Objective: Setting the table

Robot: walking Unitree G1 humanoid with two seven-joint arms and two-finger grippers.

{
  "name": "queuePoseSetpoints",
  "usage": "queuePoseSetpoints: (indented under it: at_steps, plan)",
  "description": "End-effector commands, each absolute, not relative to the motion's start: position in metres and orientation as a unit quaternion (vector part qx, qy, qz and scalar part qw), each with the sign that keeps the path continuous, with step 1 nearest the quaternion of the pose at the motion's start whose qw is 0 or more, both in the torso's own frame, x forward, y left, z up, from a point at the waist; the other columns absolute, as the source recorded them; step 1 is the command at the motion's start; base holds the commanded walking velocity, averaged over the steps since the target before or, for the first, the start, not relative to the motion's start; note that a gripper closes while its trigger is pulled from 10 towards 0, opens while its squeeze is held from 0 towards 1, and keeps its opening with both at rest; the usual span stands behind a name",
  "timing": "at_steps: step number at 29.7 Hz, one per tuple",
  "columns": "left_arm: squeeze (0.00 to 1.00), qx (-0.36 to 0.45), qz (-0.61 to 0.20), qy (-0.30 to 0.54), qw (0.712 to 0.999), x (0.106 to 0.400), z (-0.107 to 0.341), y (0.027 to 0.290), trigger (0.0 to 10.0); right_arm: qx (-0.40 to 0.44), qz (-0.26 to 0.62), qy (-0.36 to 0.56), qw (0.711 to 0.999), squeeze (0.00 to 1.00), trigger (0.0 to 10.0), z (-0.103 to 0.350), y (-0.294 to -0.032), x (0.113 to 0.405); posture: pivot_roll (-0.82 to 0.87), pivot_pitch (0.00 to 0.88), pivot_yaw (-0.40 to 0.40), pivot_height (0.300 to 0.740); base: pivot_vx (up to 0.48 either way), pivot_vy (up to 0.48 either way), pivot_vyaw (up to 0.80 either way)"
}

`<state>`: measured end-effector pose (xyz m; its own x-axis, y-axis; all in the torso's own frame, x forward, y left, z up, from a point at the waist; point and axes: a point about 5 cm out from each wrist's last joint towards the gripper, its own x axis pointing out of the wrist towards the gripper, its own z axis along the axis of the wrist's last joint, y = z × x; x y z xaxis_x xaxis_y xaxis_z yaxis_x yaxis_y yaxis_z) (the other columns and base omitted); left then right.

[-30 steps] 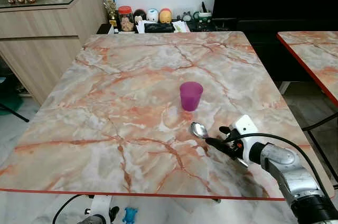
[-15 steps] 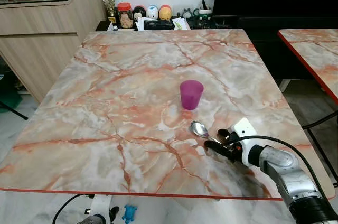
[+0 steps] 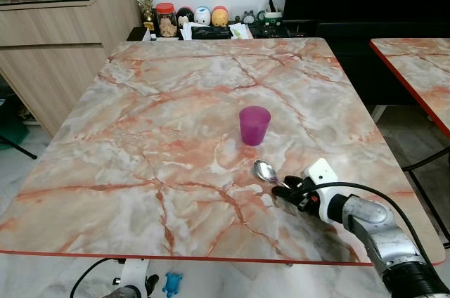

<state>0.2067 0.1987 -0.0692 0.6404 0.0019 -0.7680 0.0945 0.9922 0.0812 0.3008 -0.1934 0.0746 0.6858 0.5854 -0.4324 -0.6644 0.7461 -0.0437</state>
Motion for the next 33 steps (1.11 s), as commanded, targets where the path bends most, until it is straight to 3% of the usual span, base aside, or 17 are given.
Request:
queuePoseSetpoints:
  at_steps: [1, 24, 25, 26, 27, 33]
  plan:
    - [0.0, 0.057, -0.022, 0.435, 0.898, 0.201, -0.073, 0.201, 10.0, -0.102, 0.344, 0.212, 0.909, 0.0, 0.0, 0.069, -0.193, 0.298, -0.02, 0.008, 0.034, 0.74, 0.0, 0.0, 0.0]
    - [0.0, 0.061, -0.02, 0.442, 0.895, 0.196, -0.075, 0.201, 10.0, -0.107, 0.346, 0.197, 0.911, 0.0, 0.0, 0.072, -0.187, 0.299, -0.02, 0.01, 0.034, 0.74, 0.0, 0.0, 0.0]
    - [0.0, 0.06, -0.02, 0.443, 0.894, 0.195, -0.076, 0.2, 10.0, -0.104, 0.341, 0.175, 0.918, 0.0, 4.2, 0.077, -0.184, 0.302, -0.02, 0.011, 0.034, 0.74, 0.0, 0.0, 0.0]
    - [0.0, 0.06, -0.02, 0.443, 0.894, 0.195, -0.076, 0.2, 10.0, -0.102, 0.337, 0.159, 0.923, 0.0, 4.2, 0.081, -0.182, 0.304, -0.02, 0.011, 0.034, 0.74, 0.0, 0.0, 0.0]
    - [0.0, 0.06, -0.02, 0.444, 0.894, 0.194, -0.076, 0.199, 10.0, -0.093, 0.341, 0.138, 0.925, 0.0, 10.0, 0.087, -0.178, 0.305, -0.02, 0.011, 0.035, 0.74, 0.0, 0.0, 0.0]
    - [0.0, 0.061, -0.021, 0.445, 0.893, 0.194, -0.076, 0.198, 10.0, -0.076, 0.355, 0.091, 0.927, 0.0, 10.0, 0.102, -0.165, 0.305, -0.02, 0.01, 0.035, 0.74, 0.0, 0.0, 0.0]
